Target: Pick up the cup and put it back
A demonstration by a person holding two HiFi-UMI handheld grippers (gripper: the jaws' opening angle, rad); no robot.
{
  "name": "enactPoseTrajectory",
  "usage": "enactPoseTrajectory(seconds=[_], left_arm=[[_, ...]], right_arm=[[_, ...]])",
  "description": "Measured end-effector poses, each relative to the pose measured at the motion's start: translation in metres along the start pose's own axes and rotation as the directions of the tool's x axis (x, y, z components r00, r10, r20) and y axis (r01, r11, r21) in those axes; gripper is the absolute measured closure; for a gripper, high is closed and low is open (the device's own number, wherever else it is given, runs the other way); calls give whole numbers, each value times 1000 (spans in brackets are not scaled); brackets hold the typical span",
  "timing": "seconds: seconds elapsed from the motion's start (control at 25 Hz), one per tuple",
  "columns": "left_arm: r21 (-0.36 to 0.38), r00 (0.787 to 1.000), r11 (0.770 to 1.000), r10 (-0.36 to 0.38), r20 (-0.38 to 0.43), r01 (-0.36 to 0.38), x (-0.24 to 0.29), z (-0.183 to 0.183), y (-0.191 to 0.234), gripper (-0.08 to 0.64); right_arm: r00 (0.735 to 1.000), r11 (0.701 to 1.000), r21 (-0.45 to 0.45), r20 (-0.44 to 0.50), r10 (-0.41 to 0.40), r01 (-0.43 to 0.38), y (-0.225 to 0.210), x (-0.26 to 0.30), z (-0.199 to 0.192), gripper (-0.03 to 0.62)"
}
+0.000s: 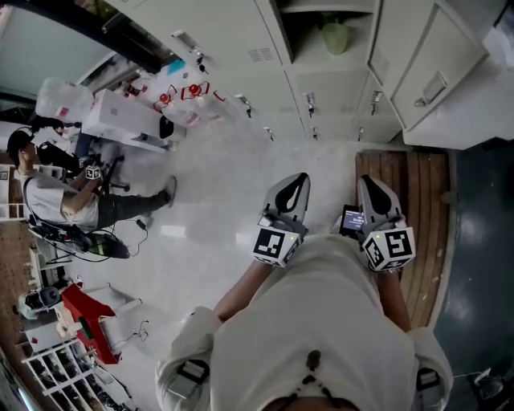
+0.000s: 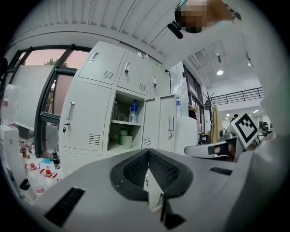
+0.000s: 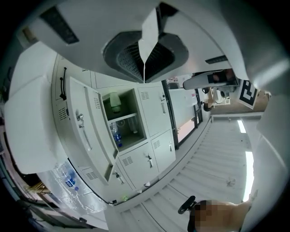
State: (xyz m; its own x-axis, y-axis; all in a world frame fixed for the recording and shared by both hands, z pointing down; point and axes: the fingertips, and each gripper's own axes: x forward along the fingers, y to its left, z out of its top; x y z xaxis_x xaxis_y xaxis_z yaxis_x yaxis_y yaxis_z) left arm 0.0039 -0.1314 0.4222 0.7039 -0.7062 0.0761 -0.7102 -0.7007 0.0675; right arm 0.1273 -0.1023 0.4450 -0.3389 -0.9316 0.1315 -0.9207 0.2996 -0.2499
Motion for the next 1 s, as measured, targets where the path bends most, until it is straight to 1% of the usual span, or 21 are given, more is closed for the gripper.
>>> enactPoseTrajectory(seconds=[0.16,0.28,0.44,0.56,0.68,0.8,0.92,1.0], left_arm=[[-10,1000,1000,-26,1,26,-36,3,25,551],[-18,999,999,-32,-1,32,-75,-1,54,551],[-34,998,998,-56,-23,55,-132,-22,90,551],[-46,993,993,-109,-45,107,-162,-36,100,551],[-22,979,980,-198,-57,197,-179,-42,96,551],[-3,961,962,-273,-54,273,-195,-40,78,551],[-14,953,953,-301,-21,301,-203,-34,58,551],[-32,952,952,-306,-2,306,-208,-33,44,551]], right_arm=[[999,1000,-4,-18,-31,31,38,11,-10,566],[998,999,6,-20,-52,52,80,21,-19,566],[997,997,14,-17,-75,75,150,23,-34,566],[995,995,5,-29,-100,100,195,13,-49,566],[989,990,3,-47,-141,141,225,-7,-64,566],[984,986,-14,-63,-165,164,247,-35,-73,566],[981,983,-28,-59,-184,183,257,-56,-74,567],[983,983,-50,-46,-177,175,265,-69,-73,567]])
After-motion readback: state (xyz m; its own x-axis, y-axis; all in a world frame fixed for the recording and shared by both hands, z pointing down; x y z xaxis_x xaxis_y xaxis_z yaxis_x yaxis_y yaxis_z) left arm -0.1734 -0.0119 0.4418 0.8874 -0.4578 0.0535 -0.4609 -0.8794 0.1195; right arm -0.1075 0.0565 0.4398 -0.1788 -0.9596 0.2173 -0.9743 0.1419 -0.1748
